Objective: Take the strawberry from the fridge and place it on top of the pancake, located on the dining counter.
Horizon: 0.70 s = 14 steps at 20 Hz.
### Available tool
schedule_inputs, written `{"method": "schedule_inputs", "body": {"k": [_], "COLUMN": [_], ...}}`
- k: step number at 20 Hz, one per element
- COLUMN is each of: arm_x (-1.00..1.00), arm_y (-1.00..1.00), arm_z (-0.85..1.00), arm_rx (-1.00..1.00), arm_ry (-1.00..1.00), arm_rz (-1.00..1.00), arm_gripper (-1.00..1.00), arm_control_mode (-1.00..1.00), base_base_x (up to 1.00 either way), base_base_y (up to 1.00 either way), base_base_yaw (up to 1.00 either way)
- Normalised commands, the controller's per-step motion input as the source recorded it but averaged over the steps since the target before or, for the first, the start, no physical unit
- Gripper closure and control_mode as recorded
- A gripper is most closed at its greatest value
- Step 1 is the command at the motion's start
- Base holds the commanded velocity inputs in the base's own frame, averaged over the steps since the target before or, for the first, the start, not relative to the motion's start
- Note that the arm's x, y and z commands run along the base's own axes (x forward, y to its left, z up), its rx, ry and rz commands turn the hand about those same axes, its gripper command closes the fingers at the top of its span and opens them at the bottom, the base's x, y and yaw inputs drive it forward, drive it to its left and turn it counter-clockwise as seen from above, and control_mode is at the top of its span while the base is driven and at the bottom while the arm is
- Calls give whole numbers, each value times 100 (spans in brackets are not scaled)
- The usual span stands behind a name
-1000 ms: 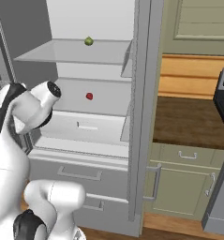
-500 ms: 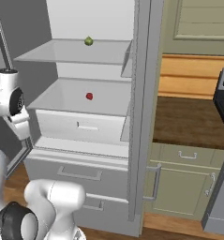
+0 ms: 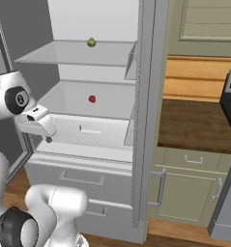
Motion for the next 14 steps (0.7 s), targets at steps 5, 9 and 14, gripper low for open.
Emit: {"method": "schedule_inputs", "body": {"k": [5,9,14], "arm_x": [-18,-1,0], "arm_y": [-98,-56,-13], "arm_z": [-10,-38,-51], "arm_rx": [20,9,0], "arm_ry": [-2,-11,-24], "arm_rz": [28,19,5], "arm_gripper": [-100,-100,-100], "arm_control_mode": [-100,-100,-100], "base_base_x": [0,0,0], "base_base_y": [0,0,0], "base_base_yaw": [0,0,0]}}
